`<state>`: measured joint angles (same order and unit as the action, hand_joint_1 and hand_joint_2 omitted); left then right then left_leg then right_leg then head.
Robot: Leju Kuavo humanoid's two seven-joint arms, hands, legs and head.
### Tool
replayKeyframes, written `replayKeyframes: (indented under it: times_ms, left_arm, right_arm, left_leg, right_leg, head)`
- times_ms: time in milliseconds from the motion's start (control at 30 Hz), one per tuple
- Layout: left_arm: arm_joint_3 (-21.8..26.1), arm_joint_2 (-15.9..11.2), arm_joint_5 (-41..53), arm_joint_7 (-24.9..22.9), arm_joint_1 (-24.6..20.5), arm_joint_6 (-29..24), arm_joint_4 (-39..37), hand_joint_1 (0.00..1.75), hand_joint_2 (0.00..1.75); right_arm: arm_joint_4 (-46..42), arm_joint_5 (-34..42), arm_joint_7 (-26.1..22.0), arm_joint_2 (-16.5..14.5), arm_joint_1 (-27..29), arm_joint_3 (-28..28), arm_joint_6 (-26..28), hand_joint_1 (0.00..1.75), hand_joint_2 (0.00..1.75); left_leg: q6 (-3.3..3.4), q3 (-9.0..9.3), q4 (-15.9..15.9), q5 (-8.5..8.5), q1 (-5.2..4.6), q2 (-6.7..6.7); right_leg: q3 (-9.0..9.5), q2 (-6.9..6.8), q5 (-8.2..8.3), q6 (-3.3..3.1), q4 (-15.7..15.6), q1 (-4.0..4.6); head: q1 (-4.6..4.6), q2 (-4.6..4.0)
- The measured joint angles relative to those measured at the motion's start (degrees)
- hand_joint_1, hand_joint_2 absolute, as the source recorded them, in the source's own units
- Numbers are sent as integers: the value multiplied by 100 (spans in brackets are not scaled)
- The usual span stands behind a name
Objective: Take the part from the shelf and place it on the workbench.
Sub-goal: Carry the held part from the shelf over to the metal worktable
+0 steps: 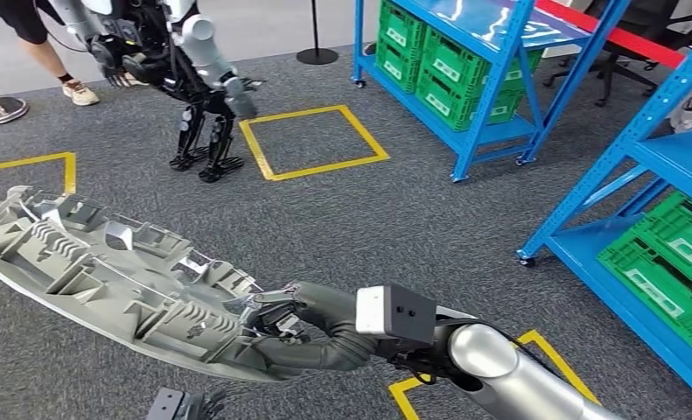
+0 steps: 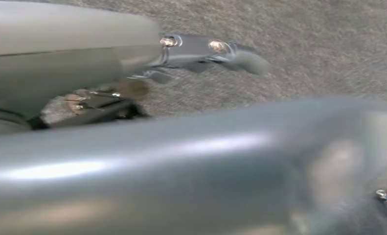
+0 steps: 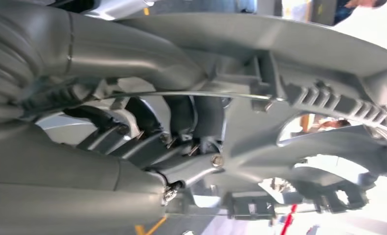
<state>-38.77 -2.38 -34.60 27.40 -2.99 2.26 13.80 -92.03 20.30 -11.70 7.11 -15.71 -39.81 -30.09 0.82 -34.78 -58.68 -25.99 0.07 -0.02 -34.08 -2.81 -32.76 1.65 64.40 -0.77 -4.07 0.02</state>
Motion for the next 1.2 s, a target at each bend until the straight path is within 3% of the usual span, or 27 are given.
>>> replayKeyframes:
  times_ms: [33, 67, 100, 133, 167, 200, 267, 333, 400, 467, 533, 600, 633, 667, 700, 767, 833, 900, 933, 1000, 1033, 1100, 1133, 1167, 1200]
  left_arm:
    - [0, 4, 4, -4, -15, -1, 2, 0, 0]
    - [0, 10, 9, -9, -24, -1, 3, 0, 0]
    - [0, 16, 15, -16, -26, -1, 3, 0, 0]
    - [0, 20, 21, -24, -23, -1, 3, 0, 0]
    - [0, 22, 27, -33, -20, -1, 3, 0, 0]
    - [0, 24, 35, -39, -20, -1, 3, 0, 0]
    - [0, 28, 49, -46, -26, -1, 6, 0, 0]
    - [0, 28, 56, -55, -25, 1, 7, 0, 0]
    - [0, 26, 57, -68, -8, 4, 3, 0, 0]
    - [0, 22, 57, -77, 0, 8, 0, 0, 0]
    - [-1, 23, 57, -78, -18, 10, 2, 0, 0]
    - [-1, 29, 55, -80, -29, 12, 3, 0, 0]
    - [-1, 32, 51, -84, -24, 13, 3, 0, 0]
    - [-2, 34, 44, -89, -17, 12, 3, 0, 0]
    - [-2, 35, 32, -94, -13, 10, 3, 0, 0]
    - [-1, 37, 9, -109, -23, -3, 8, 0, 0]
    - [0, 42, -2, -135, -39, -22, 17, 0, 0]
    - [0, 43, -4, -163, -37, -38, 20, 0, 0]
    - [0, 42, -5, -174, -31, -44, 20, 0, 0]
    - [0, 40, -7, -190, -36, -49, 21, 0, 0]
    - [0, 45, -7, -191, -46, -51, 24, 0, 0]
    - [0, 56, -8, -192, -66, -53, 28, 0, 0]
    - [0, 61, -8, -193, -67, -52, 29, 0, 0]
    - [0, 61, -8, -195, -65, -52, 28, 0, 0]
    - [0, 62, -8, -197, -63, -52, 28, 0, 0]
  right_arm:
    - [8, 1, 1, 4, 10, -3, 2, 175, 175]
    - [18, 0, 3, 8, 23, -7, 5, 175, 175]
    - [29, -1, 5, 12, 38, -11, 10, 175, 175]
    - [38, -2, 9, 15, 52, -14, 15, 175, 175]
    - [44, -4, 13, 19, 61, -16, 20, 175, 175]
    - [48, -5, 16, 22, 67, -16, 23, 175, 175]
    - [49, -7, 18, 27, 69, -17, 25, 175, 175]
    - [49, -7, 13, 28, 70, -20, 25, 175, 175]
    - [49, -9, 15, 27, 67, -25, 25, 175, 175]
    - [48, -10, 20, 21, 64, -28, 26, 175, 175]
    - [48, -9, 17, 17, 65, -29, 26, 175, 175]
    - [48, -9, 16, 17, 68, -29, 26, 175, 175]
    - [49, -9, 18, 17, 68, -29, 26, 175, 175]
    - [49, -9, 20, 17, 68, -29, 26, 175, 175]
    - [50, -9, 20, 17, 68, -29, 26, 175, 175]
    - [50, -9, 16, 17, 67, -28, 26, 175, 175]
    - [50, -9, 9, 21, 65, -27, 25, 175, 175]
    - [49, -9, 4, 23, 63, -27, 25, 175, 175]
    - [49, -9, 5, 23, 61, -27, 25, 175, 175]
    - [48, -8, 3, 28, 60, -25, 26, 175, 175]
    - [48, -7, 2, 33, 64, -24, 26, 175, 175]
    - [49, -8, -1, 47, 80, -23, 26, 175, 175]
    - [50, -8, 1, 52, 85, -23, 27, 175, 175]
    - [51, -9, 2, 57, 88, -23, 28, 175, 175]
    - [52, -10, 3, 60, 88, -23, 30, 175, 175]
  left_leg:
    - [21, 0, 1, 2, 1, -68]
    - [31, 0, -2, 1, 0, -142]
    - [36, 1, -6, -1, 0, -224]
    - [35, 2, -13, -4, 1, -308]
    - [31, 4, -22, -6, 5, -392]
    - [19, 5, -35, -10, 13, -477]
    - [-35, -14, -70, -21, 21, -628]
    - [-113, -51, -78, -17, 22, -736]
    - [-189, -76, -57, -2, 37, -805]
    - [-240, -151, -199, -89, 34, -584]
    - [-270, -415, -757, -398, 24, -209]
    - [-296, -767, -1481, -711, 39, -70]
    - [-303, -848, -1655, -740, 45, -55]
    - [-304, -814, -1604, -661, 48, -38]
    - [-301, -659, -1326, -497, 50, 3]
    - [-269, -211, -526, -180, 31, 241]
    - [-198, 6, -115, -79, -2, 378]
    - [-114, -6, -86, -77, -28, 259]
    - [-75, -1, -71, -64, -24, 191]
    - [1, 17, -41, -38, 1, 61]
    - [25, 18, -38, -31, 11, -5]
    - [50, 11, -40, -29, 8, -158]
    - [53, 11, -41, -28, 4, -242]
    - [52, 15, -43, -27, 2, -329]
    - [49, 22, -45, -25, 2, -416]
  right_leg:
    - [-195, 154, -169, 10, 372, -3]
    - [-409, 223, -313, 18, 758, -4]
    - [-578, 248, -372, 24, 1037, -4]
    - [-660, 257, -322, 25, 1124, -7]
    - [-623, 269, -163, 24, 975, -13]
    - [-480, 321, 67, 23, 625, -25]
    - [-160, 552, 387, 22, -111, -54]
    - [-45, 671, 457, -10, -400, -51]
    - [-41, 560, 480, -87, -419, -31]
    - [-19, 429, 493, -172, -450, -31]
    - [-2, 275, 489, -227, -468, -22]
    - [0, 106, 475, -247, -467, -5]
    - [2, 23, 469, -248, -467, 0]
    - [8, -57, 462, -242, -466, 2]
    - [19, -131, 454, -231, -466, 3]
    - [58, -263, 423, -187, -461, 20]
    - [93, -369, 395, -123, -458, 45]
    - [128, -468, 383, -50, -474, 37]
    - [140, -426, 366, -11, -461, 19]
    - [44, -123, 187, 51, -204, -12]
    - [-106, 70, 20, 68, 109, -19]
    - [-511, 234, -303, 74, 886, -9]
    - [-652, 248, -339, 68, 1122, -2]
    - [-689, 255, -257, 54, 1136, 3]
    - [-603, 278, -70, 36, 908, 6]
  head:
    - [7, -1]
    - [12, -1]
    - [13, -2]
    - [13, -2]
    - [13, -2]
    - [13, -1]
    - [15, -1]
    - [18, -1]
    - [21, 0]
    - [11, 0]
    - [-3, -1]
    - [-6, -2]
    - [-6, -1]
    - [-6, -1]
    - [-5, -1]
    - [-5, -1]
    - [-2, -1]
    - [2, -1]
    - [3, -1]
    - [15, -1]
    - [25, -2]
    - [40, -2]
    - [40, -2]
    - [40, -1]
    - [40, -1]
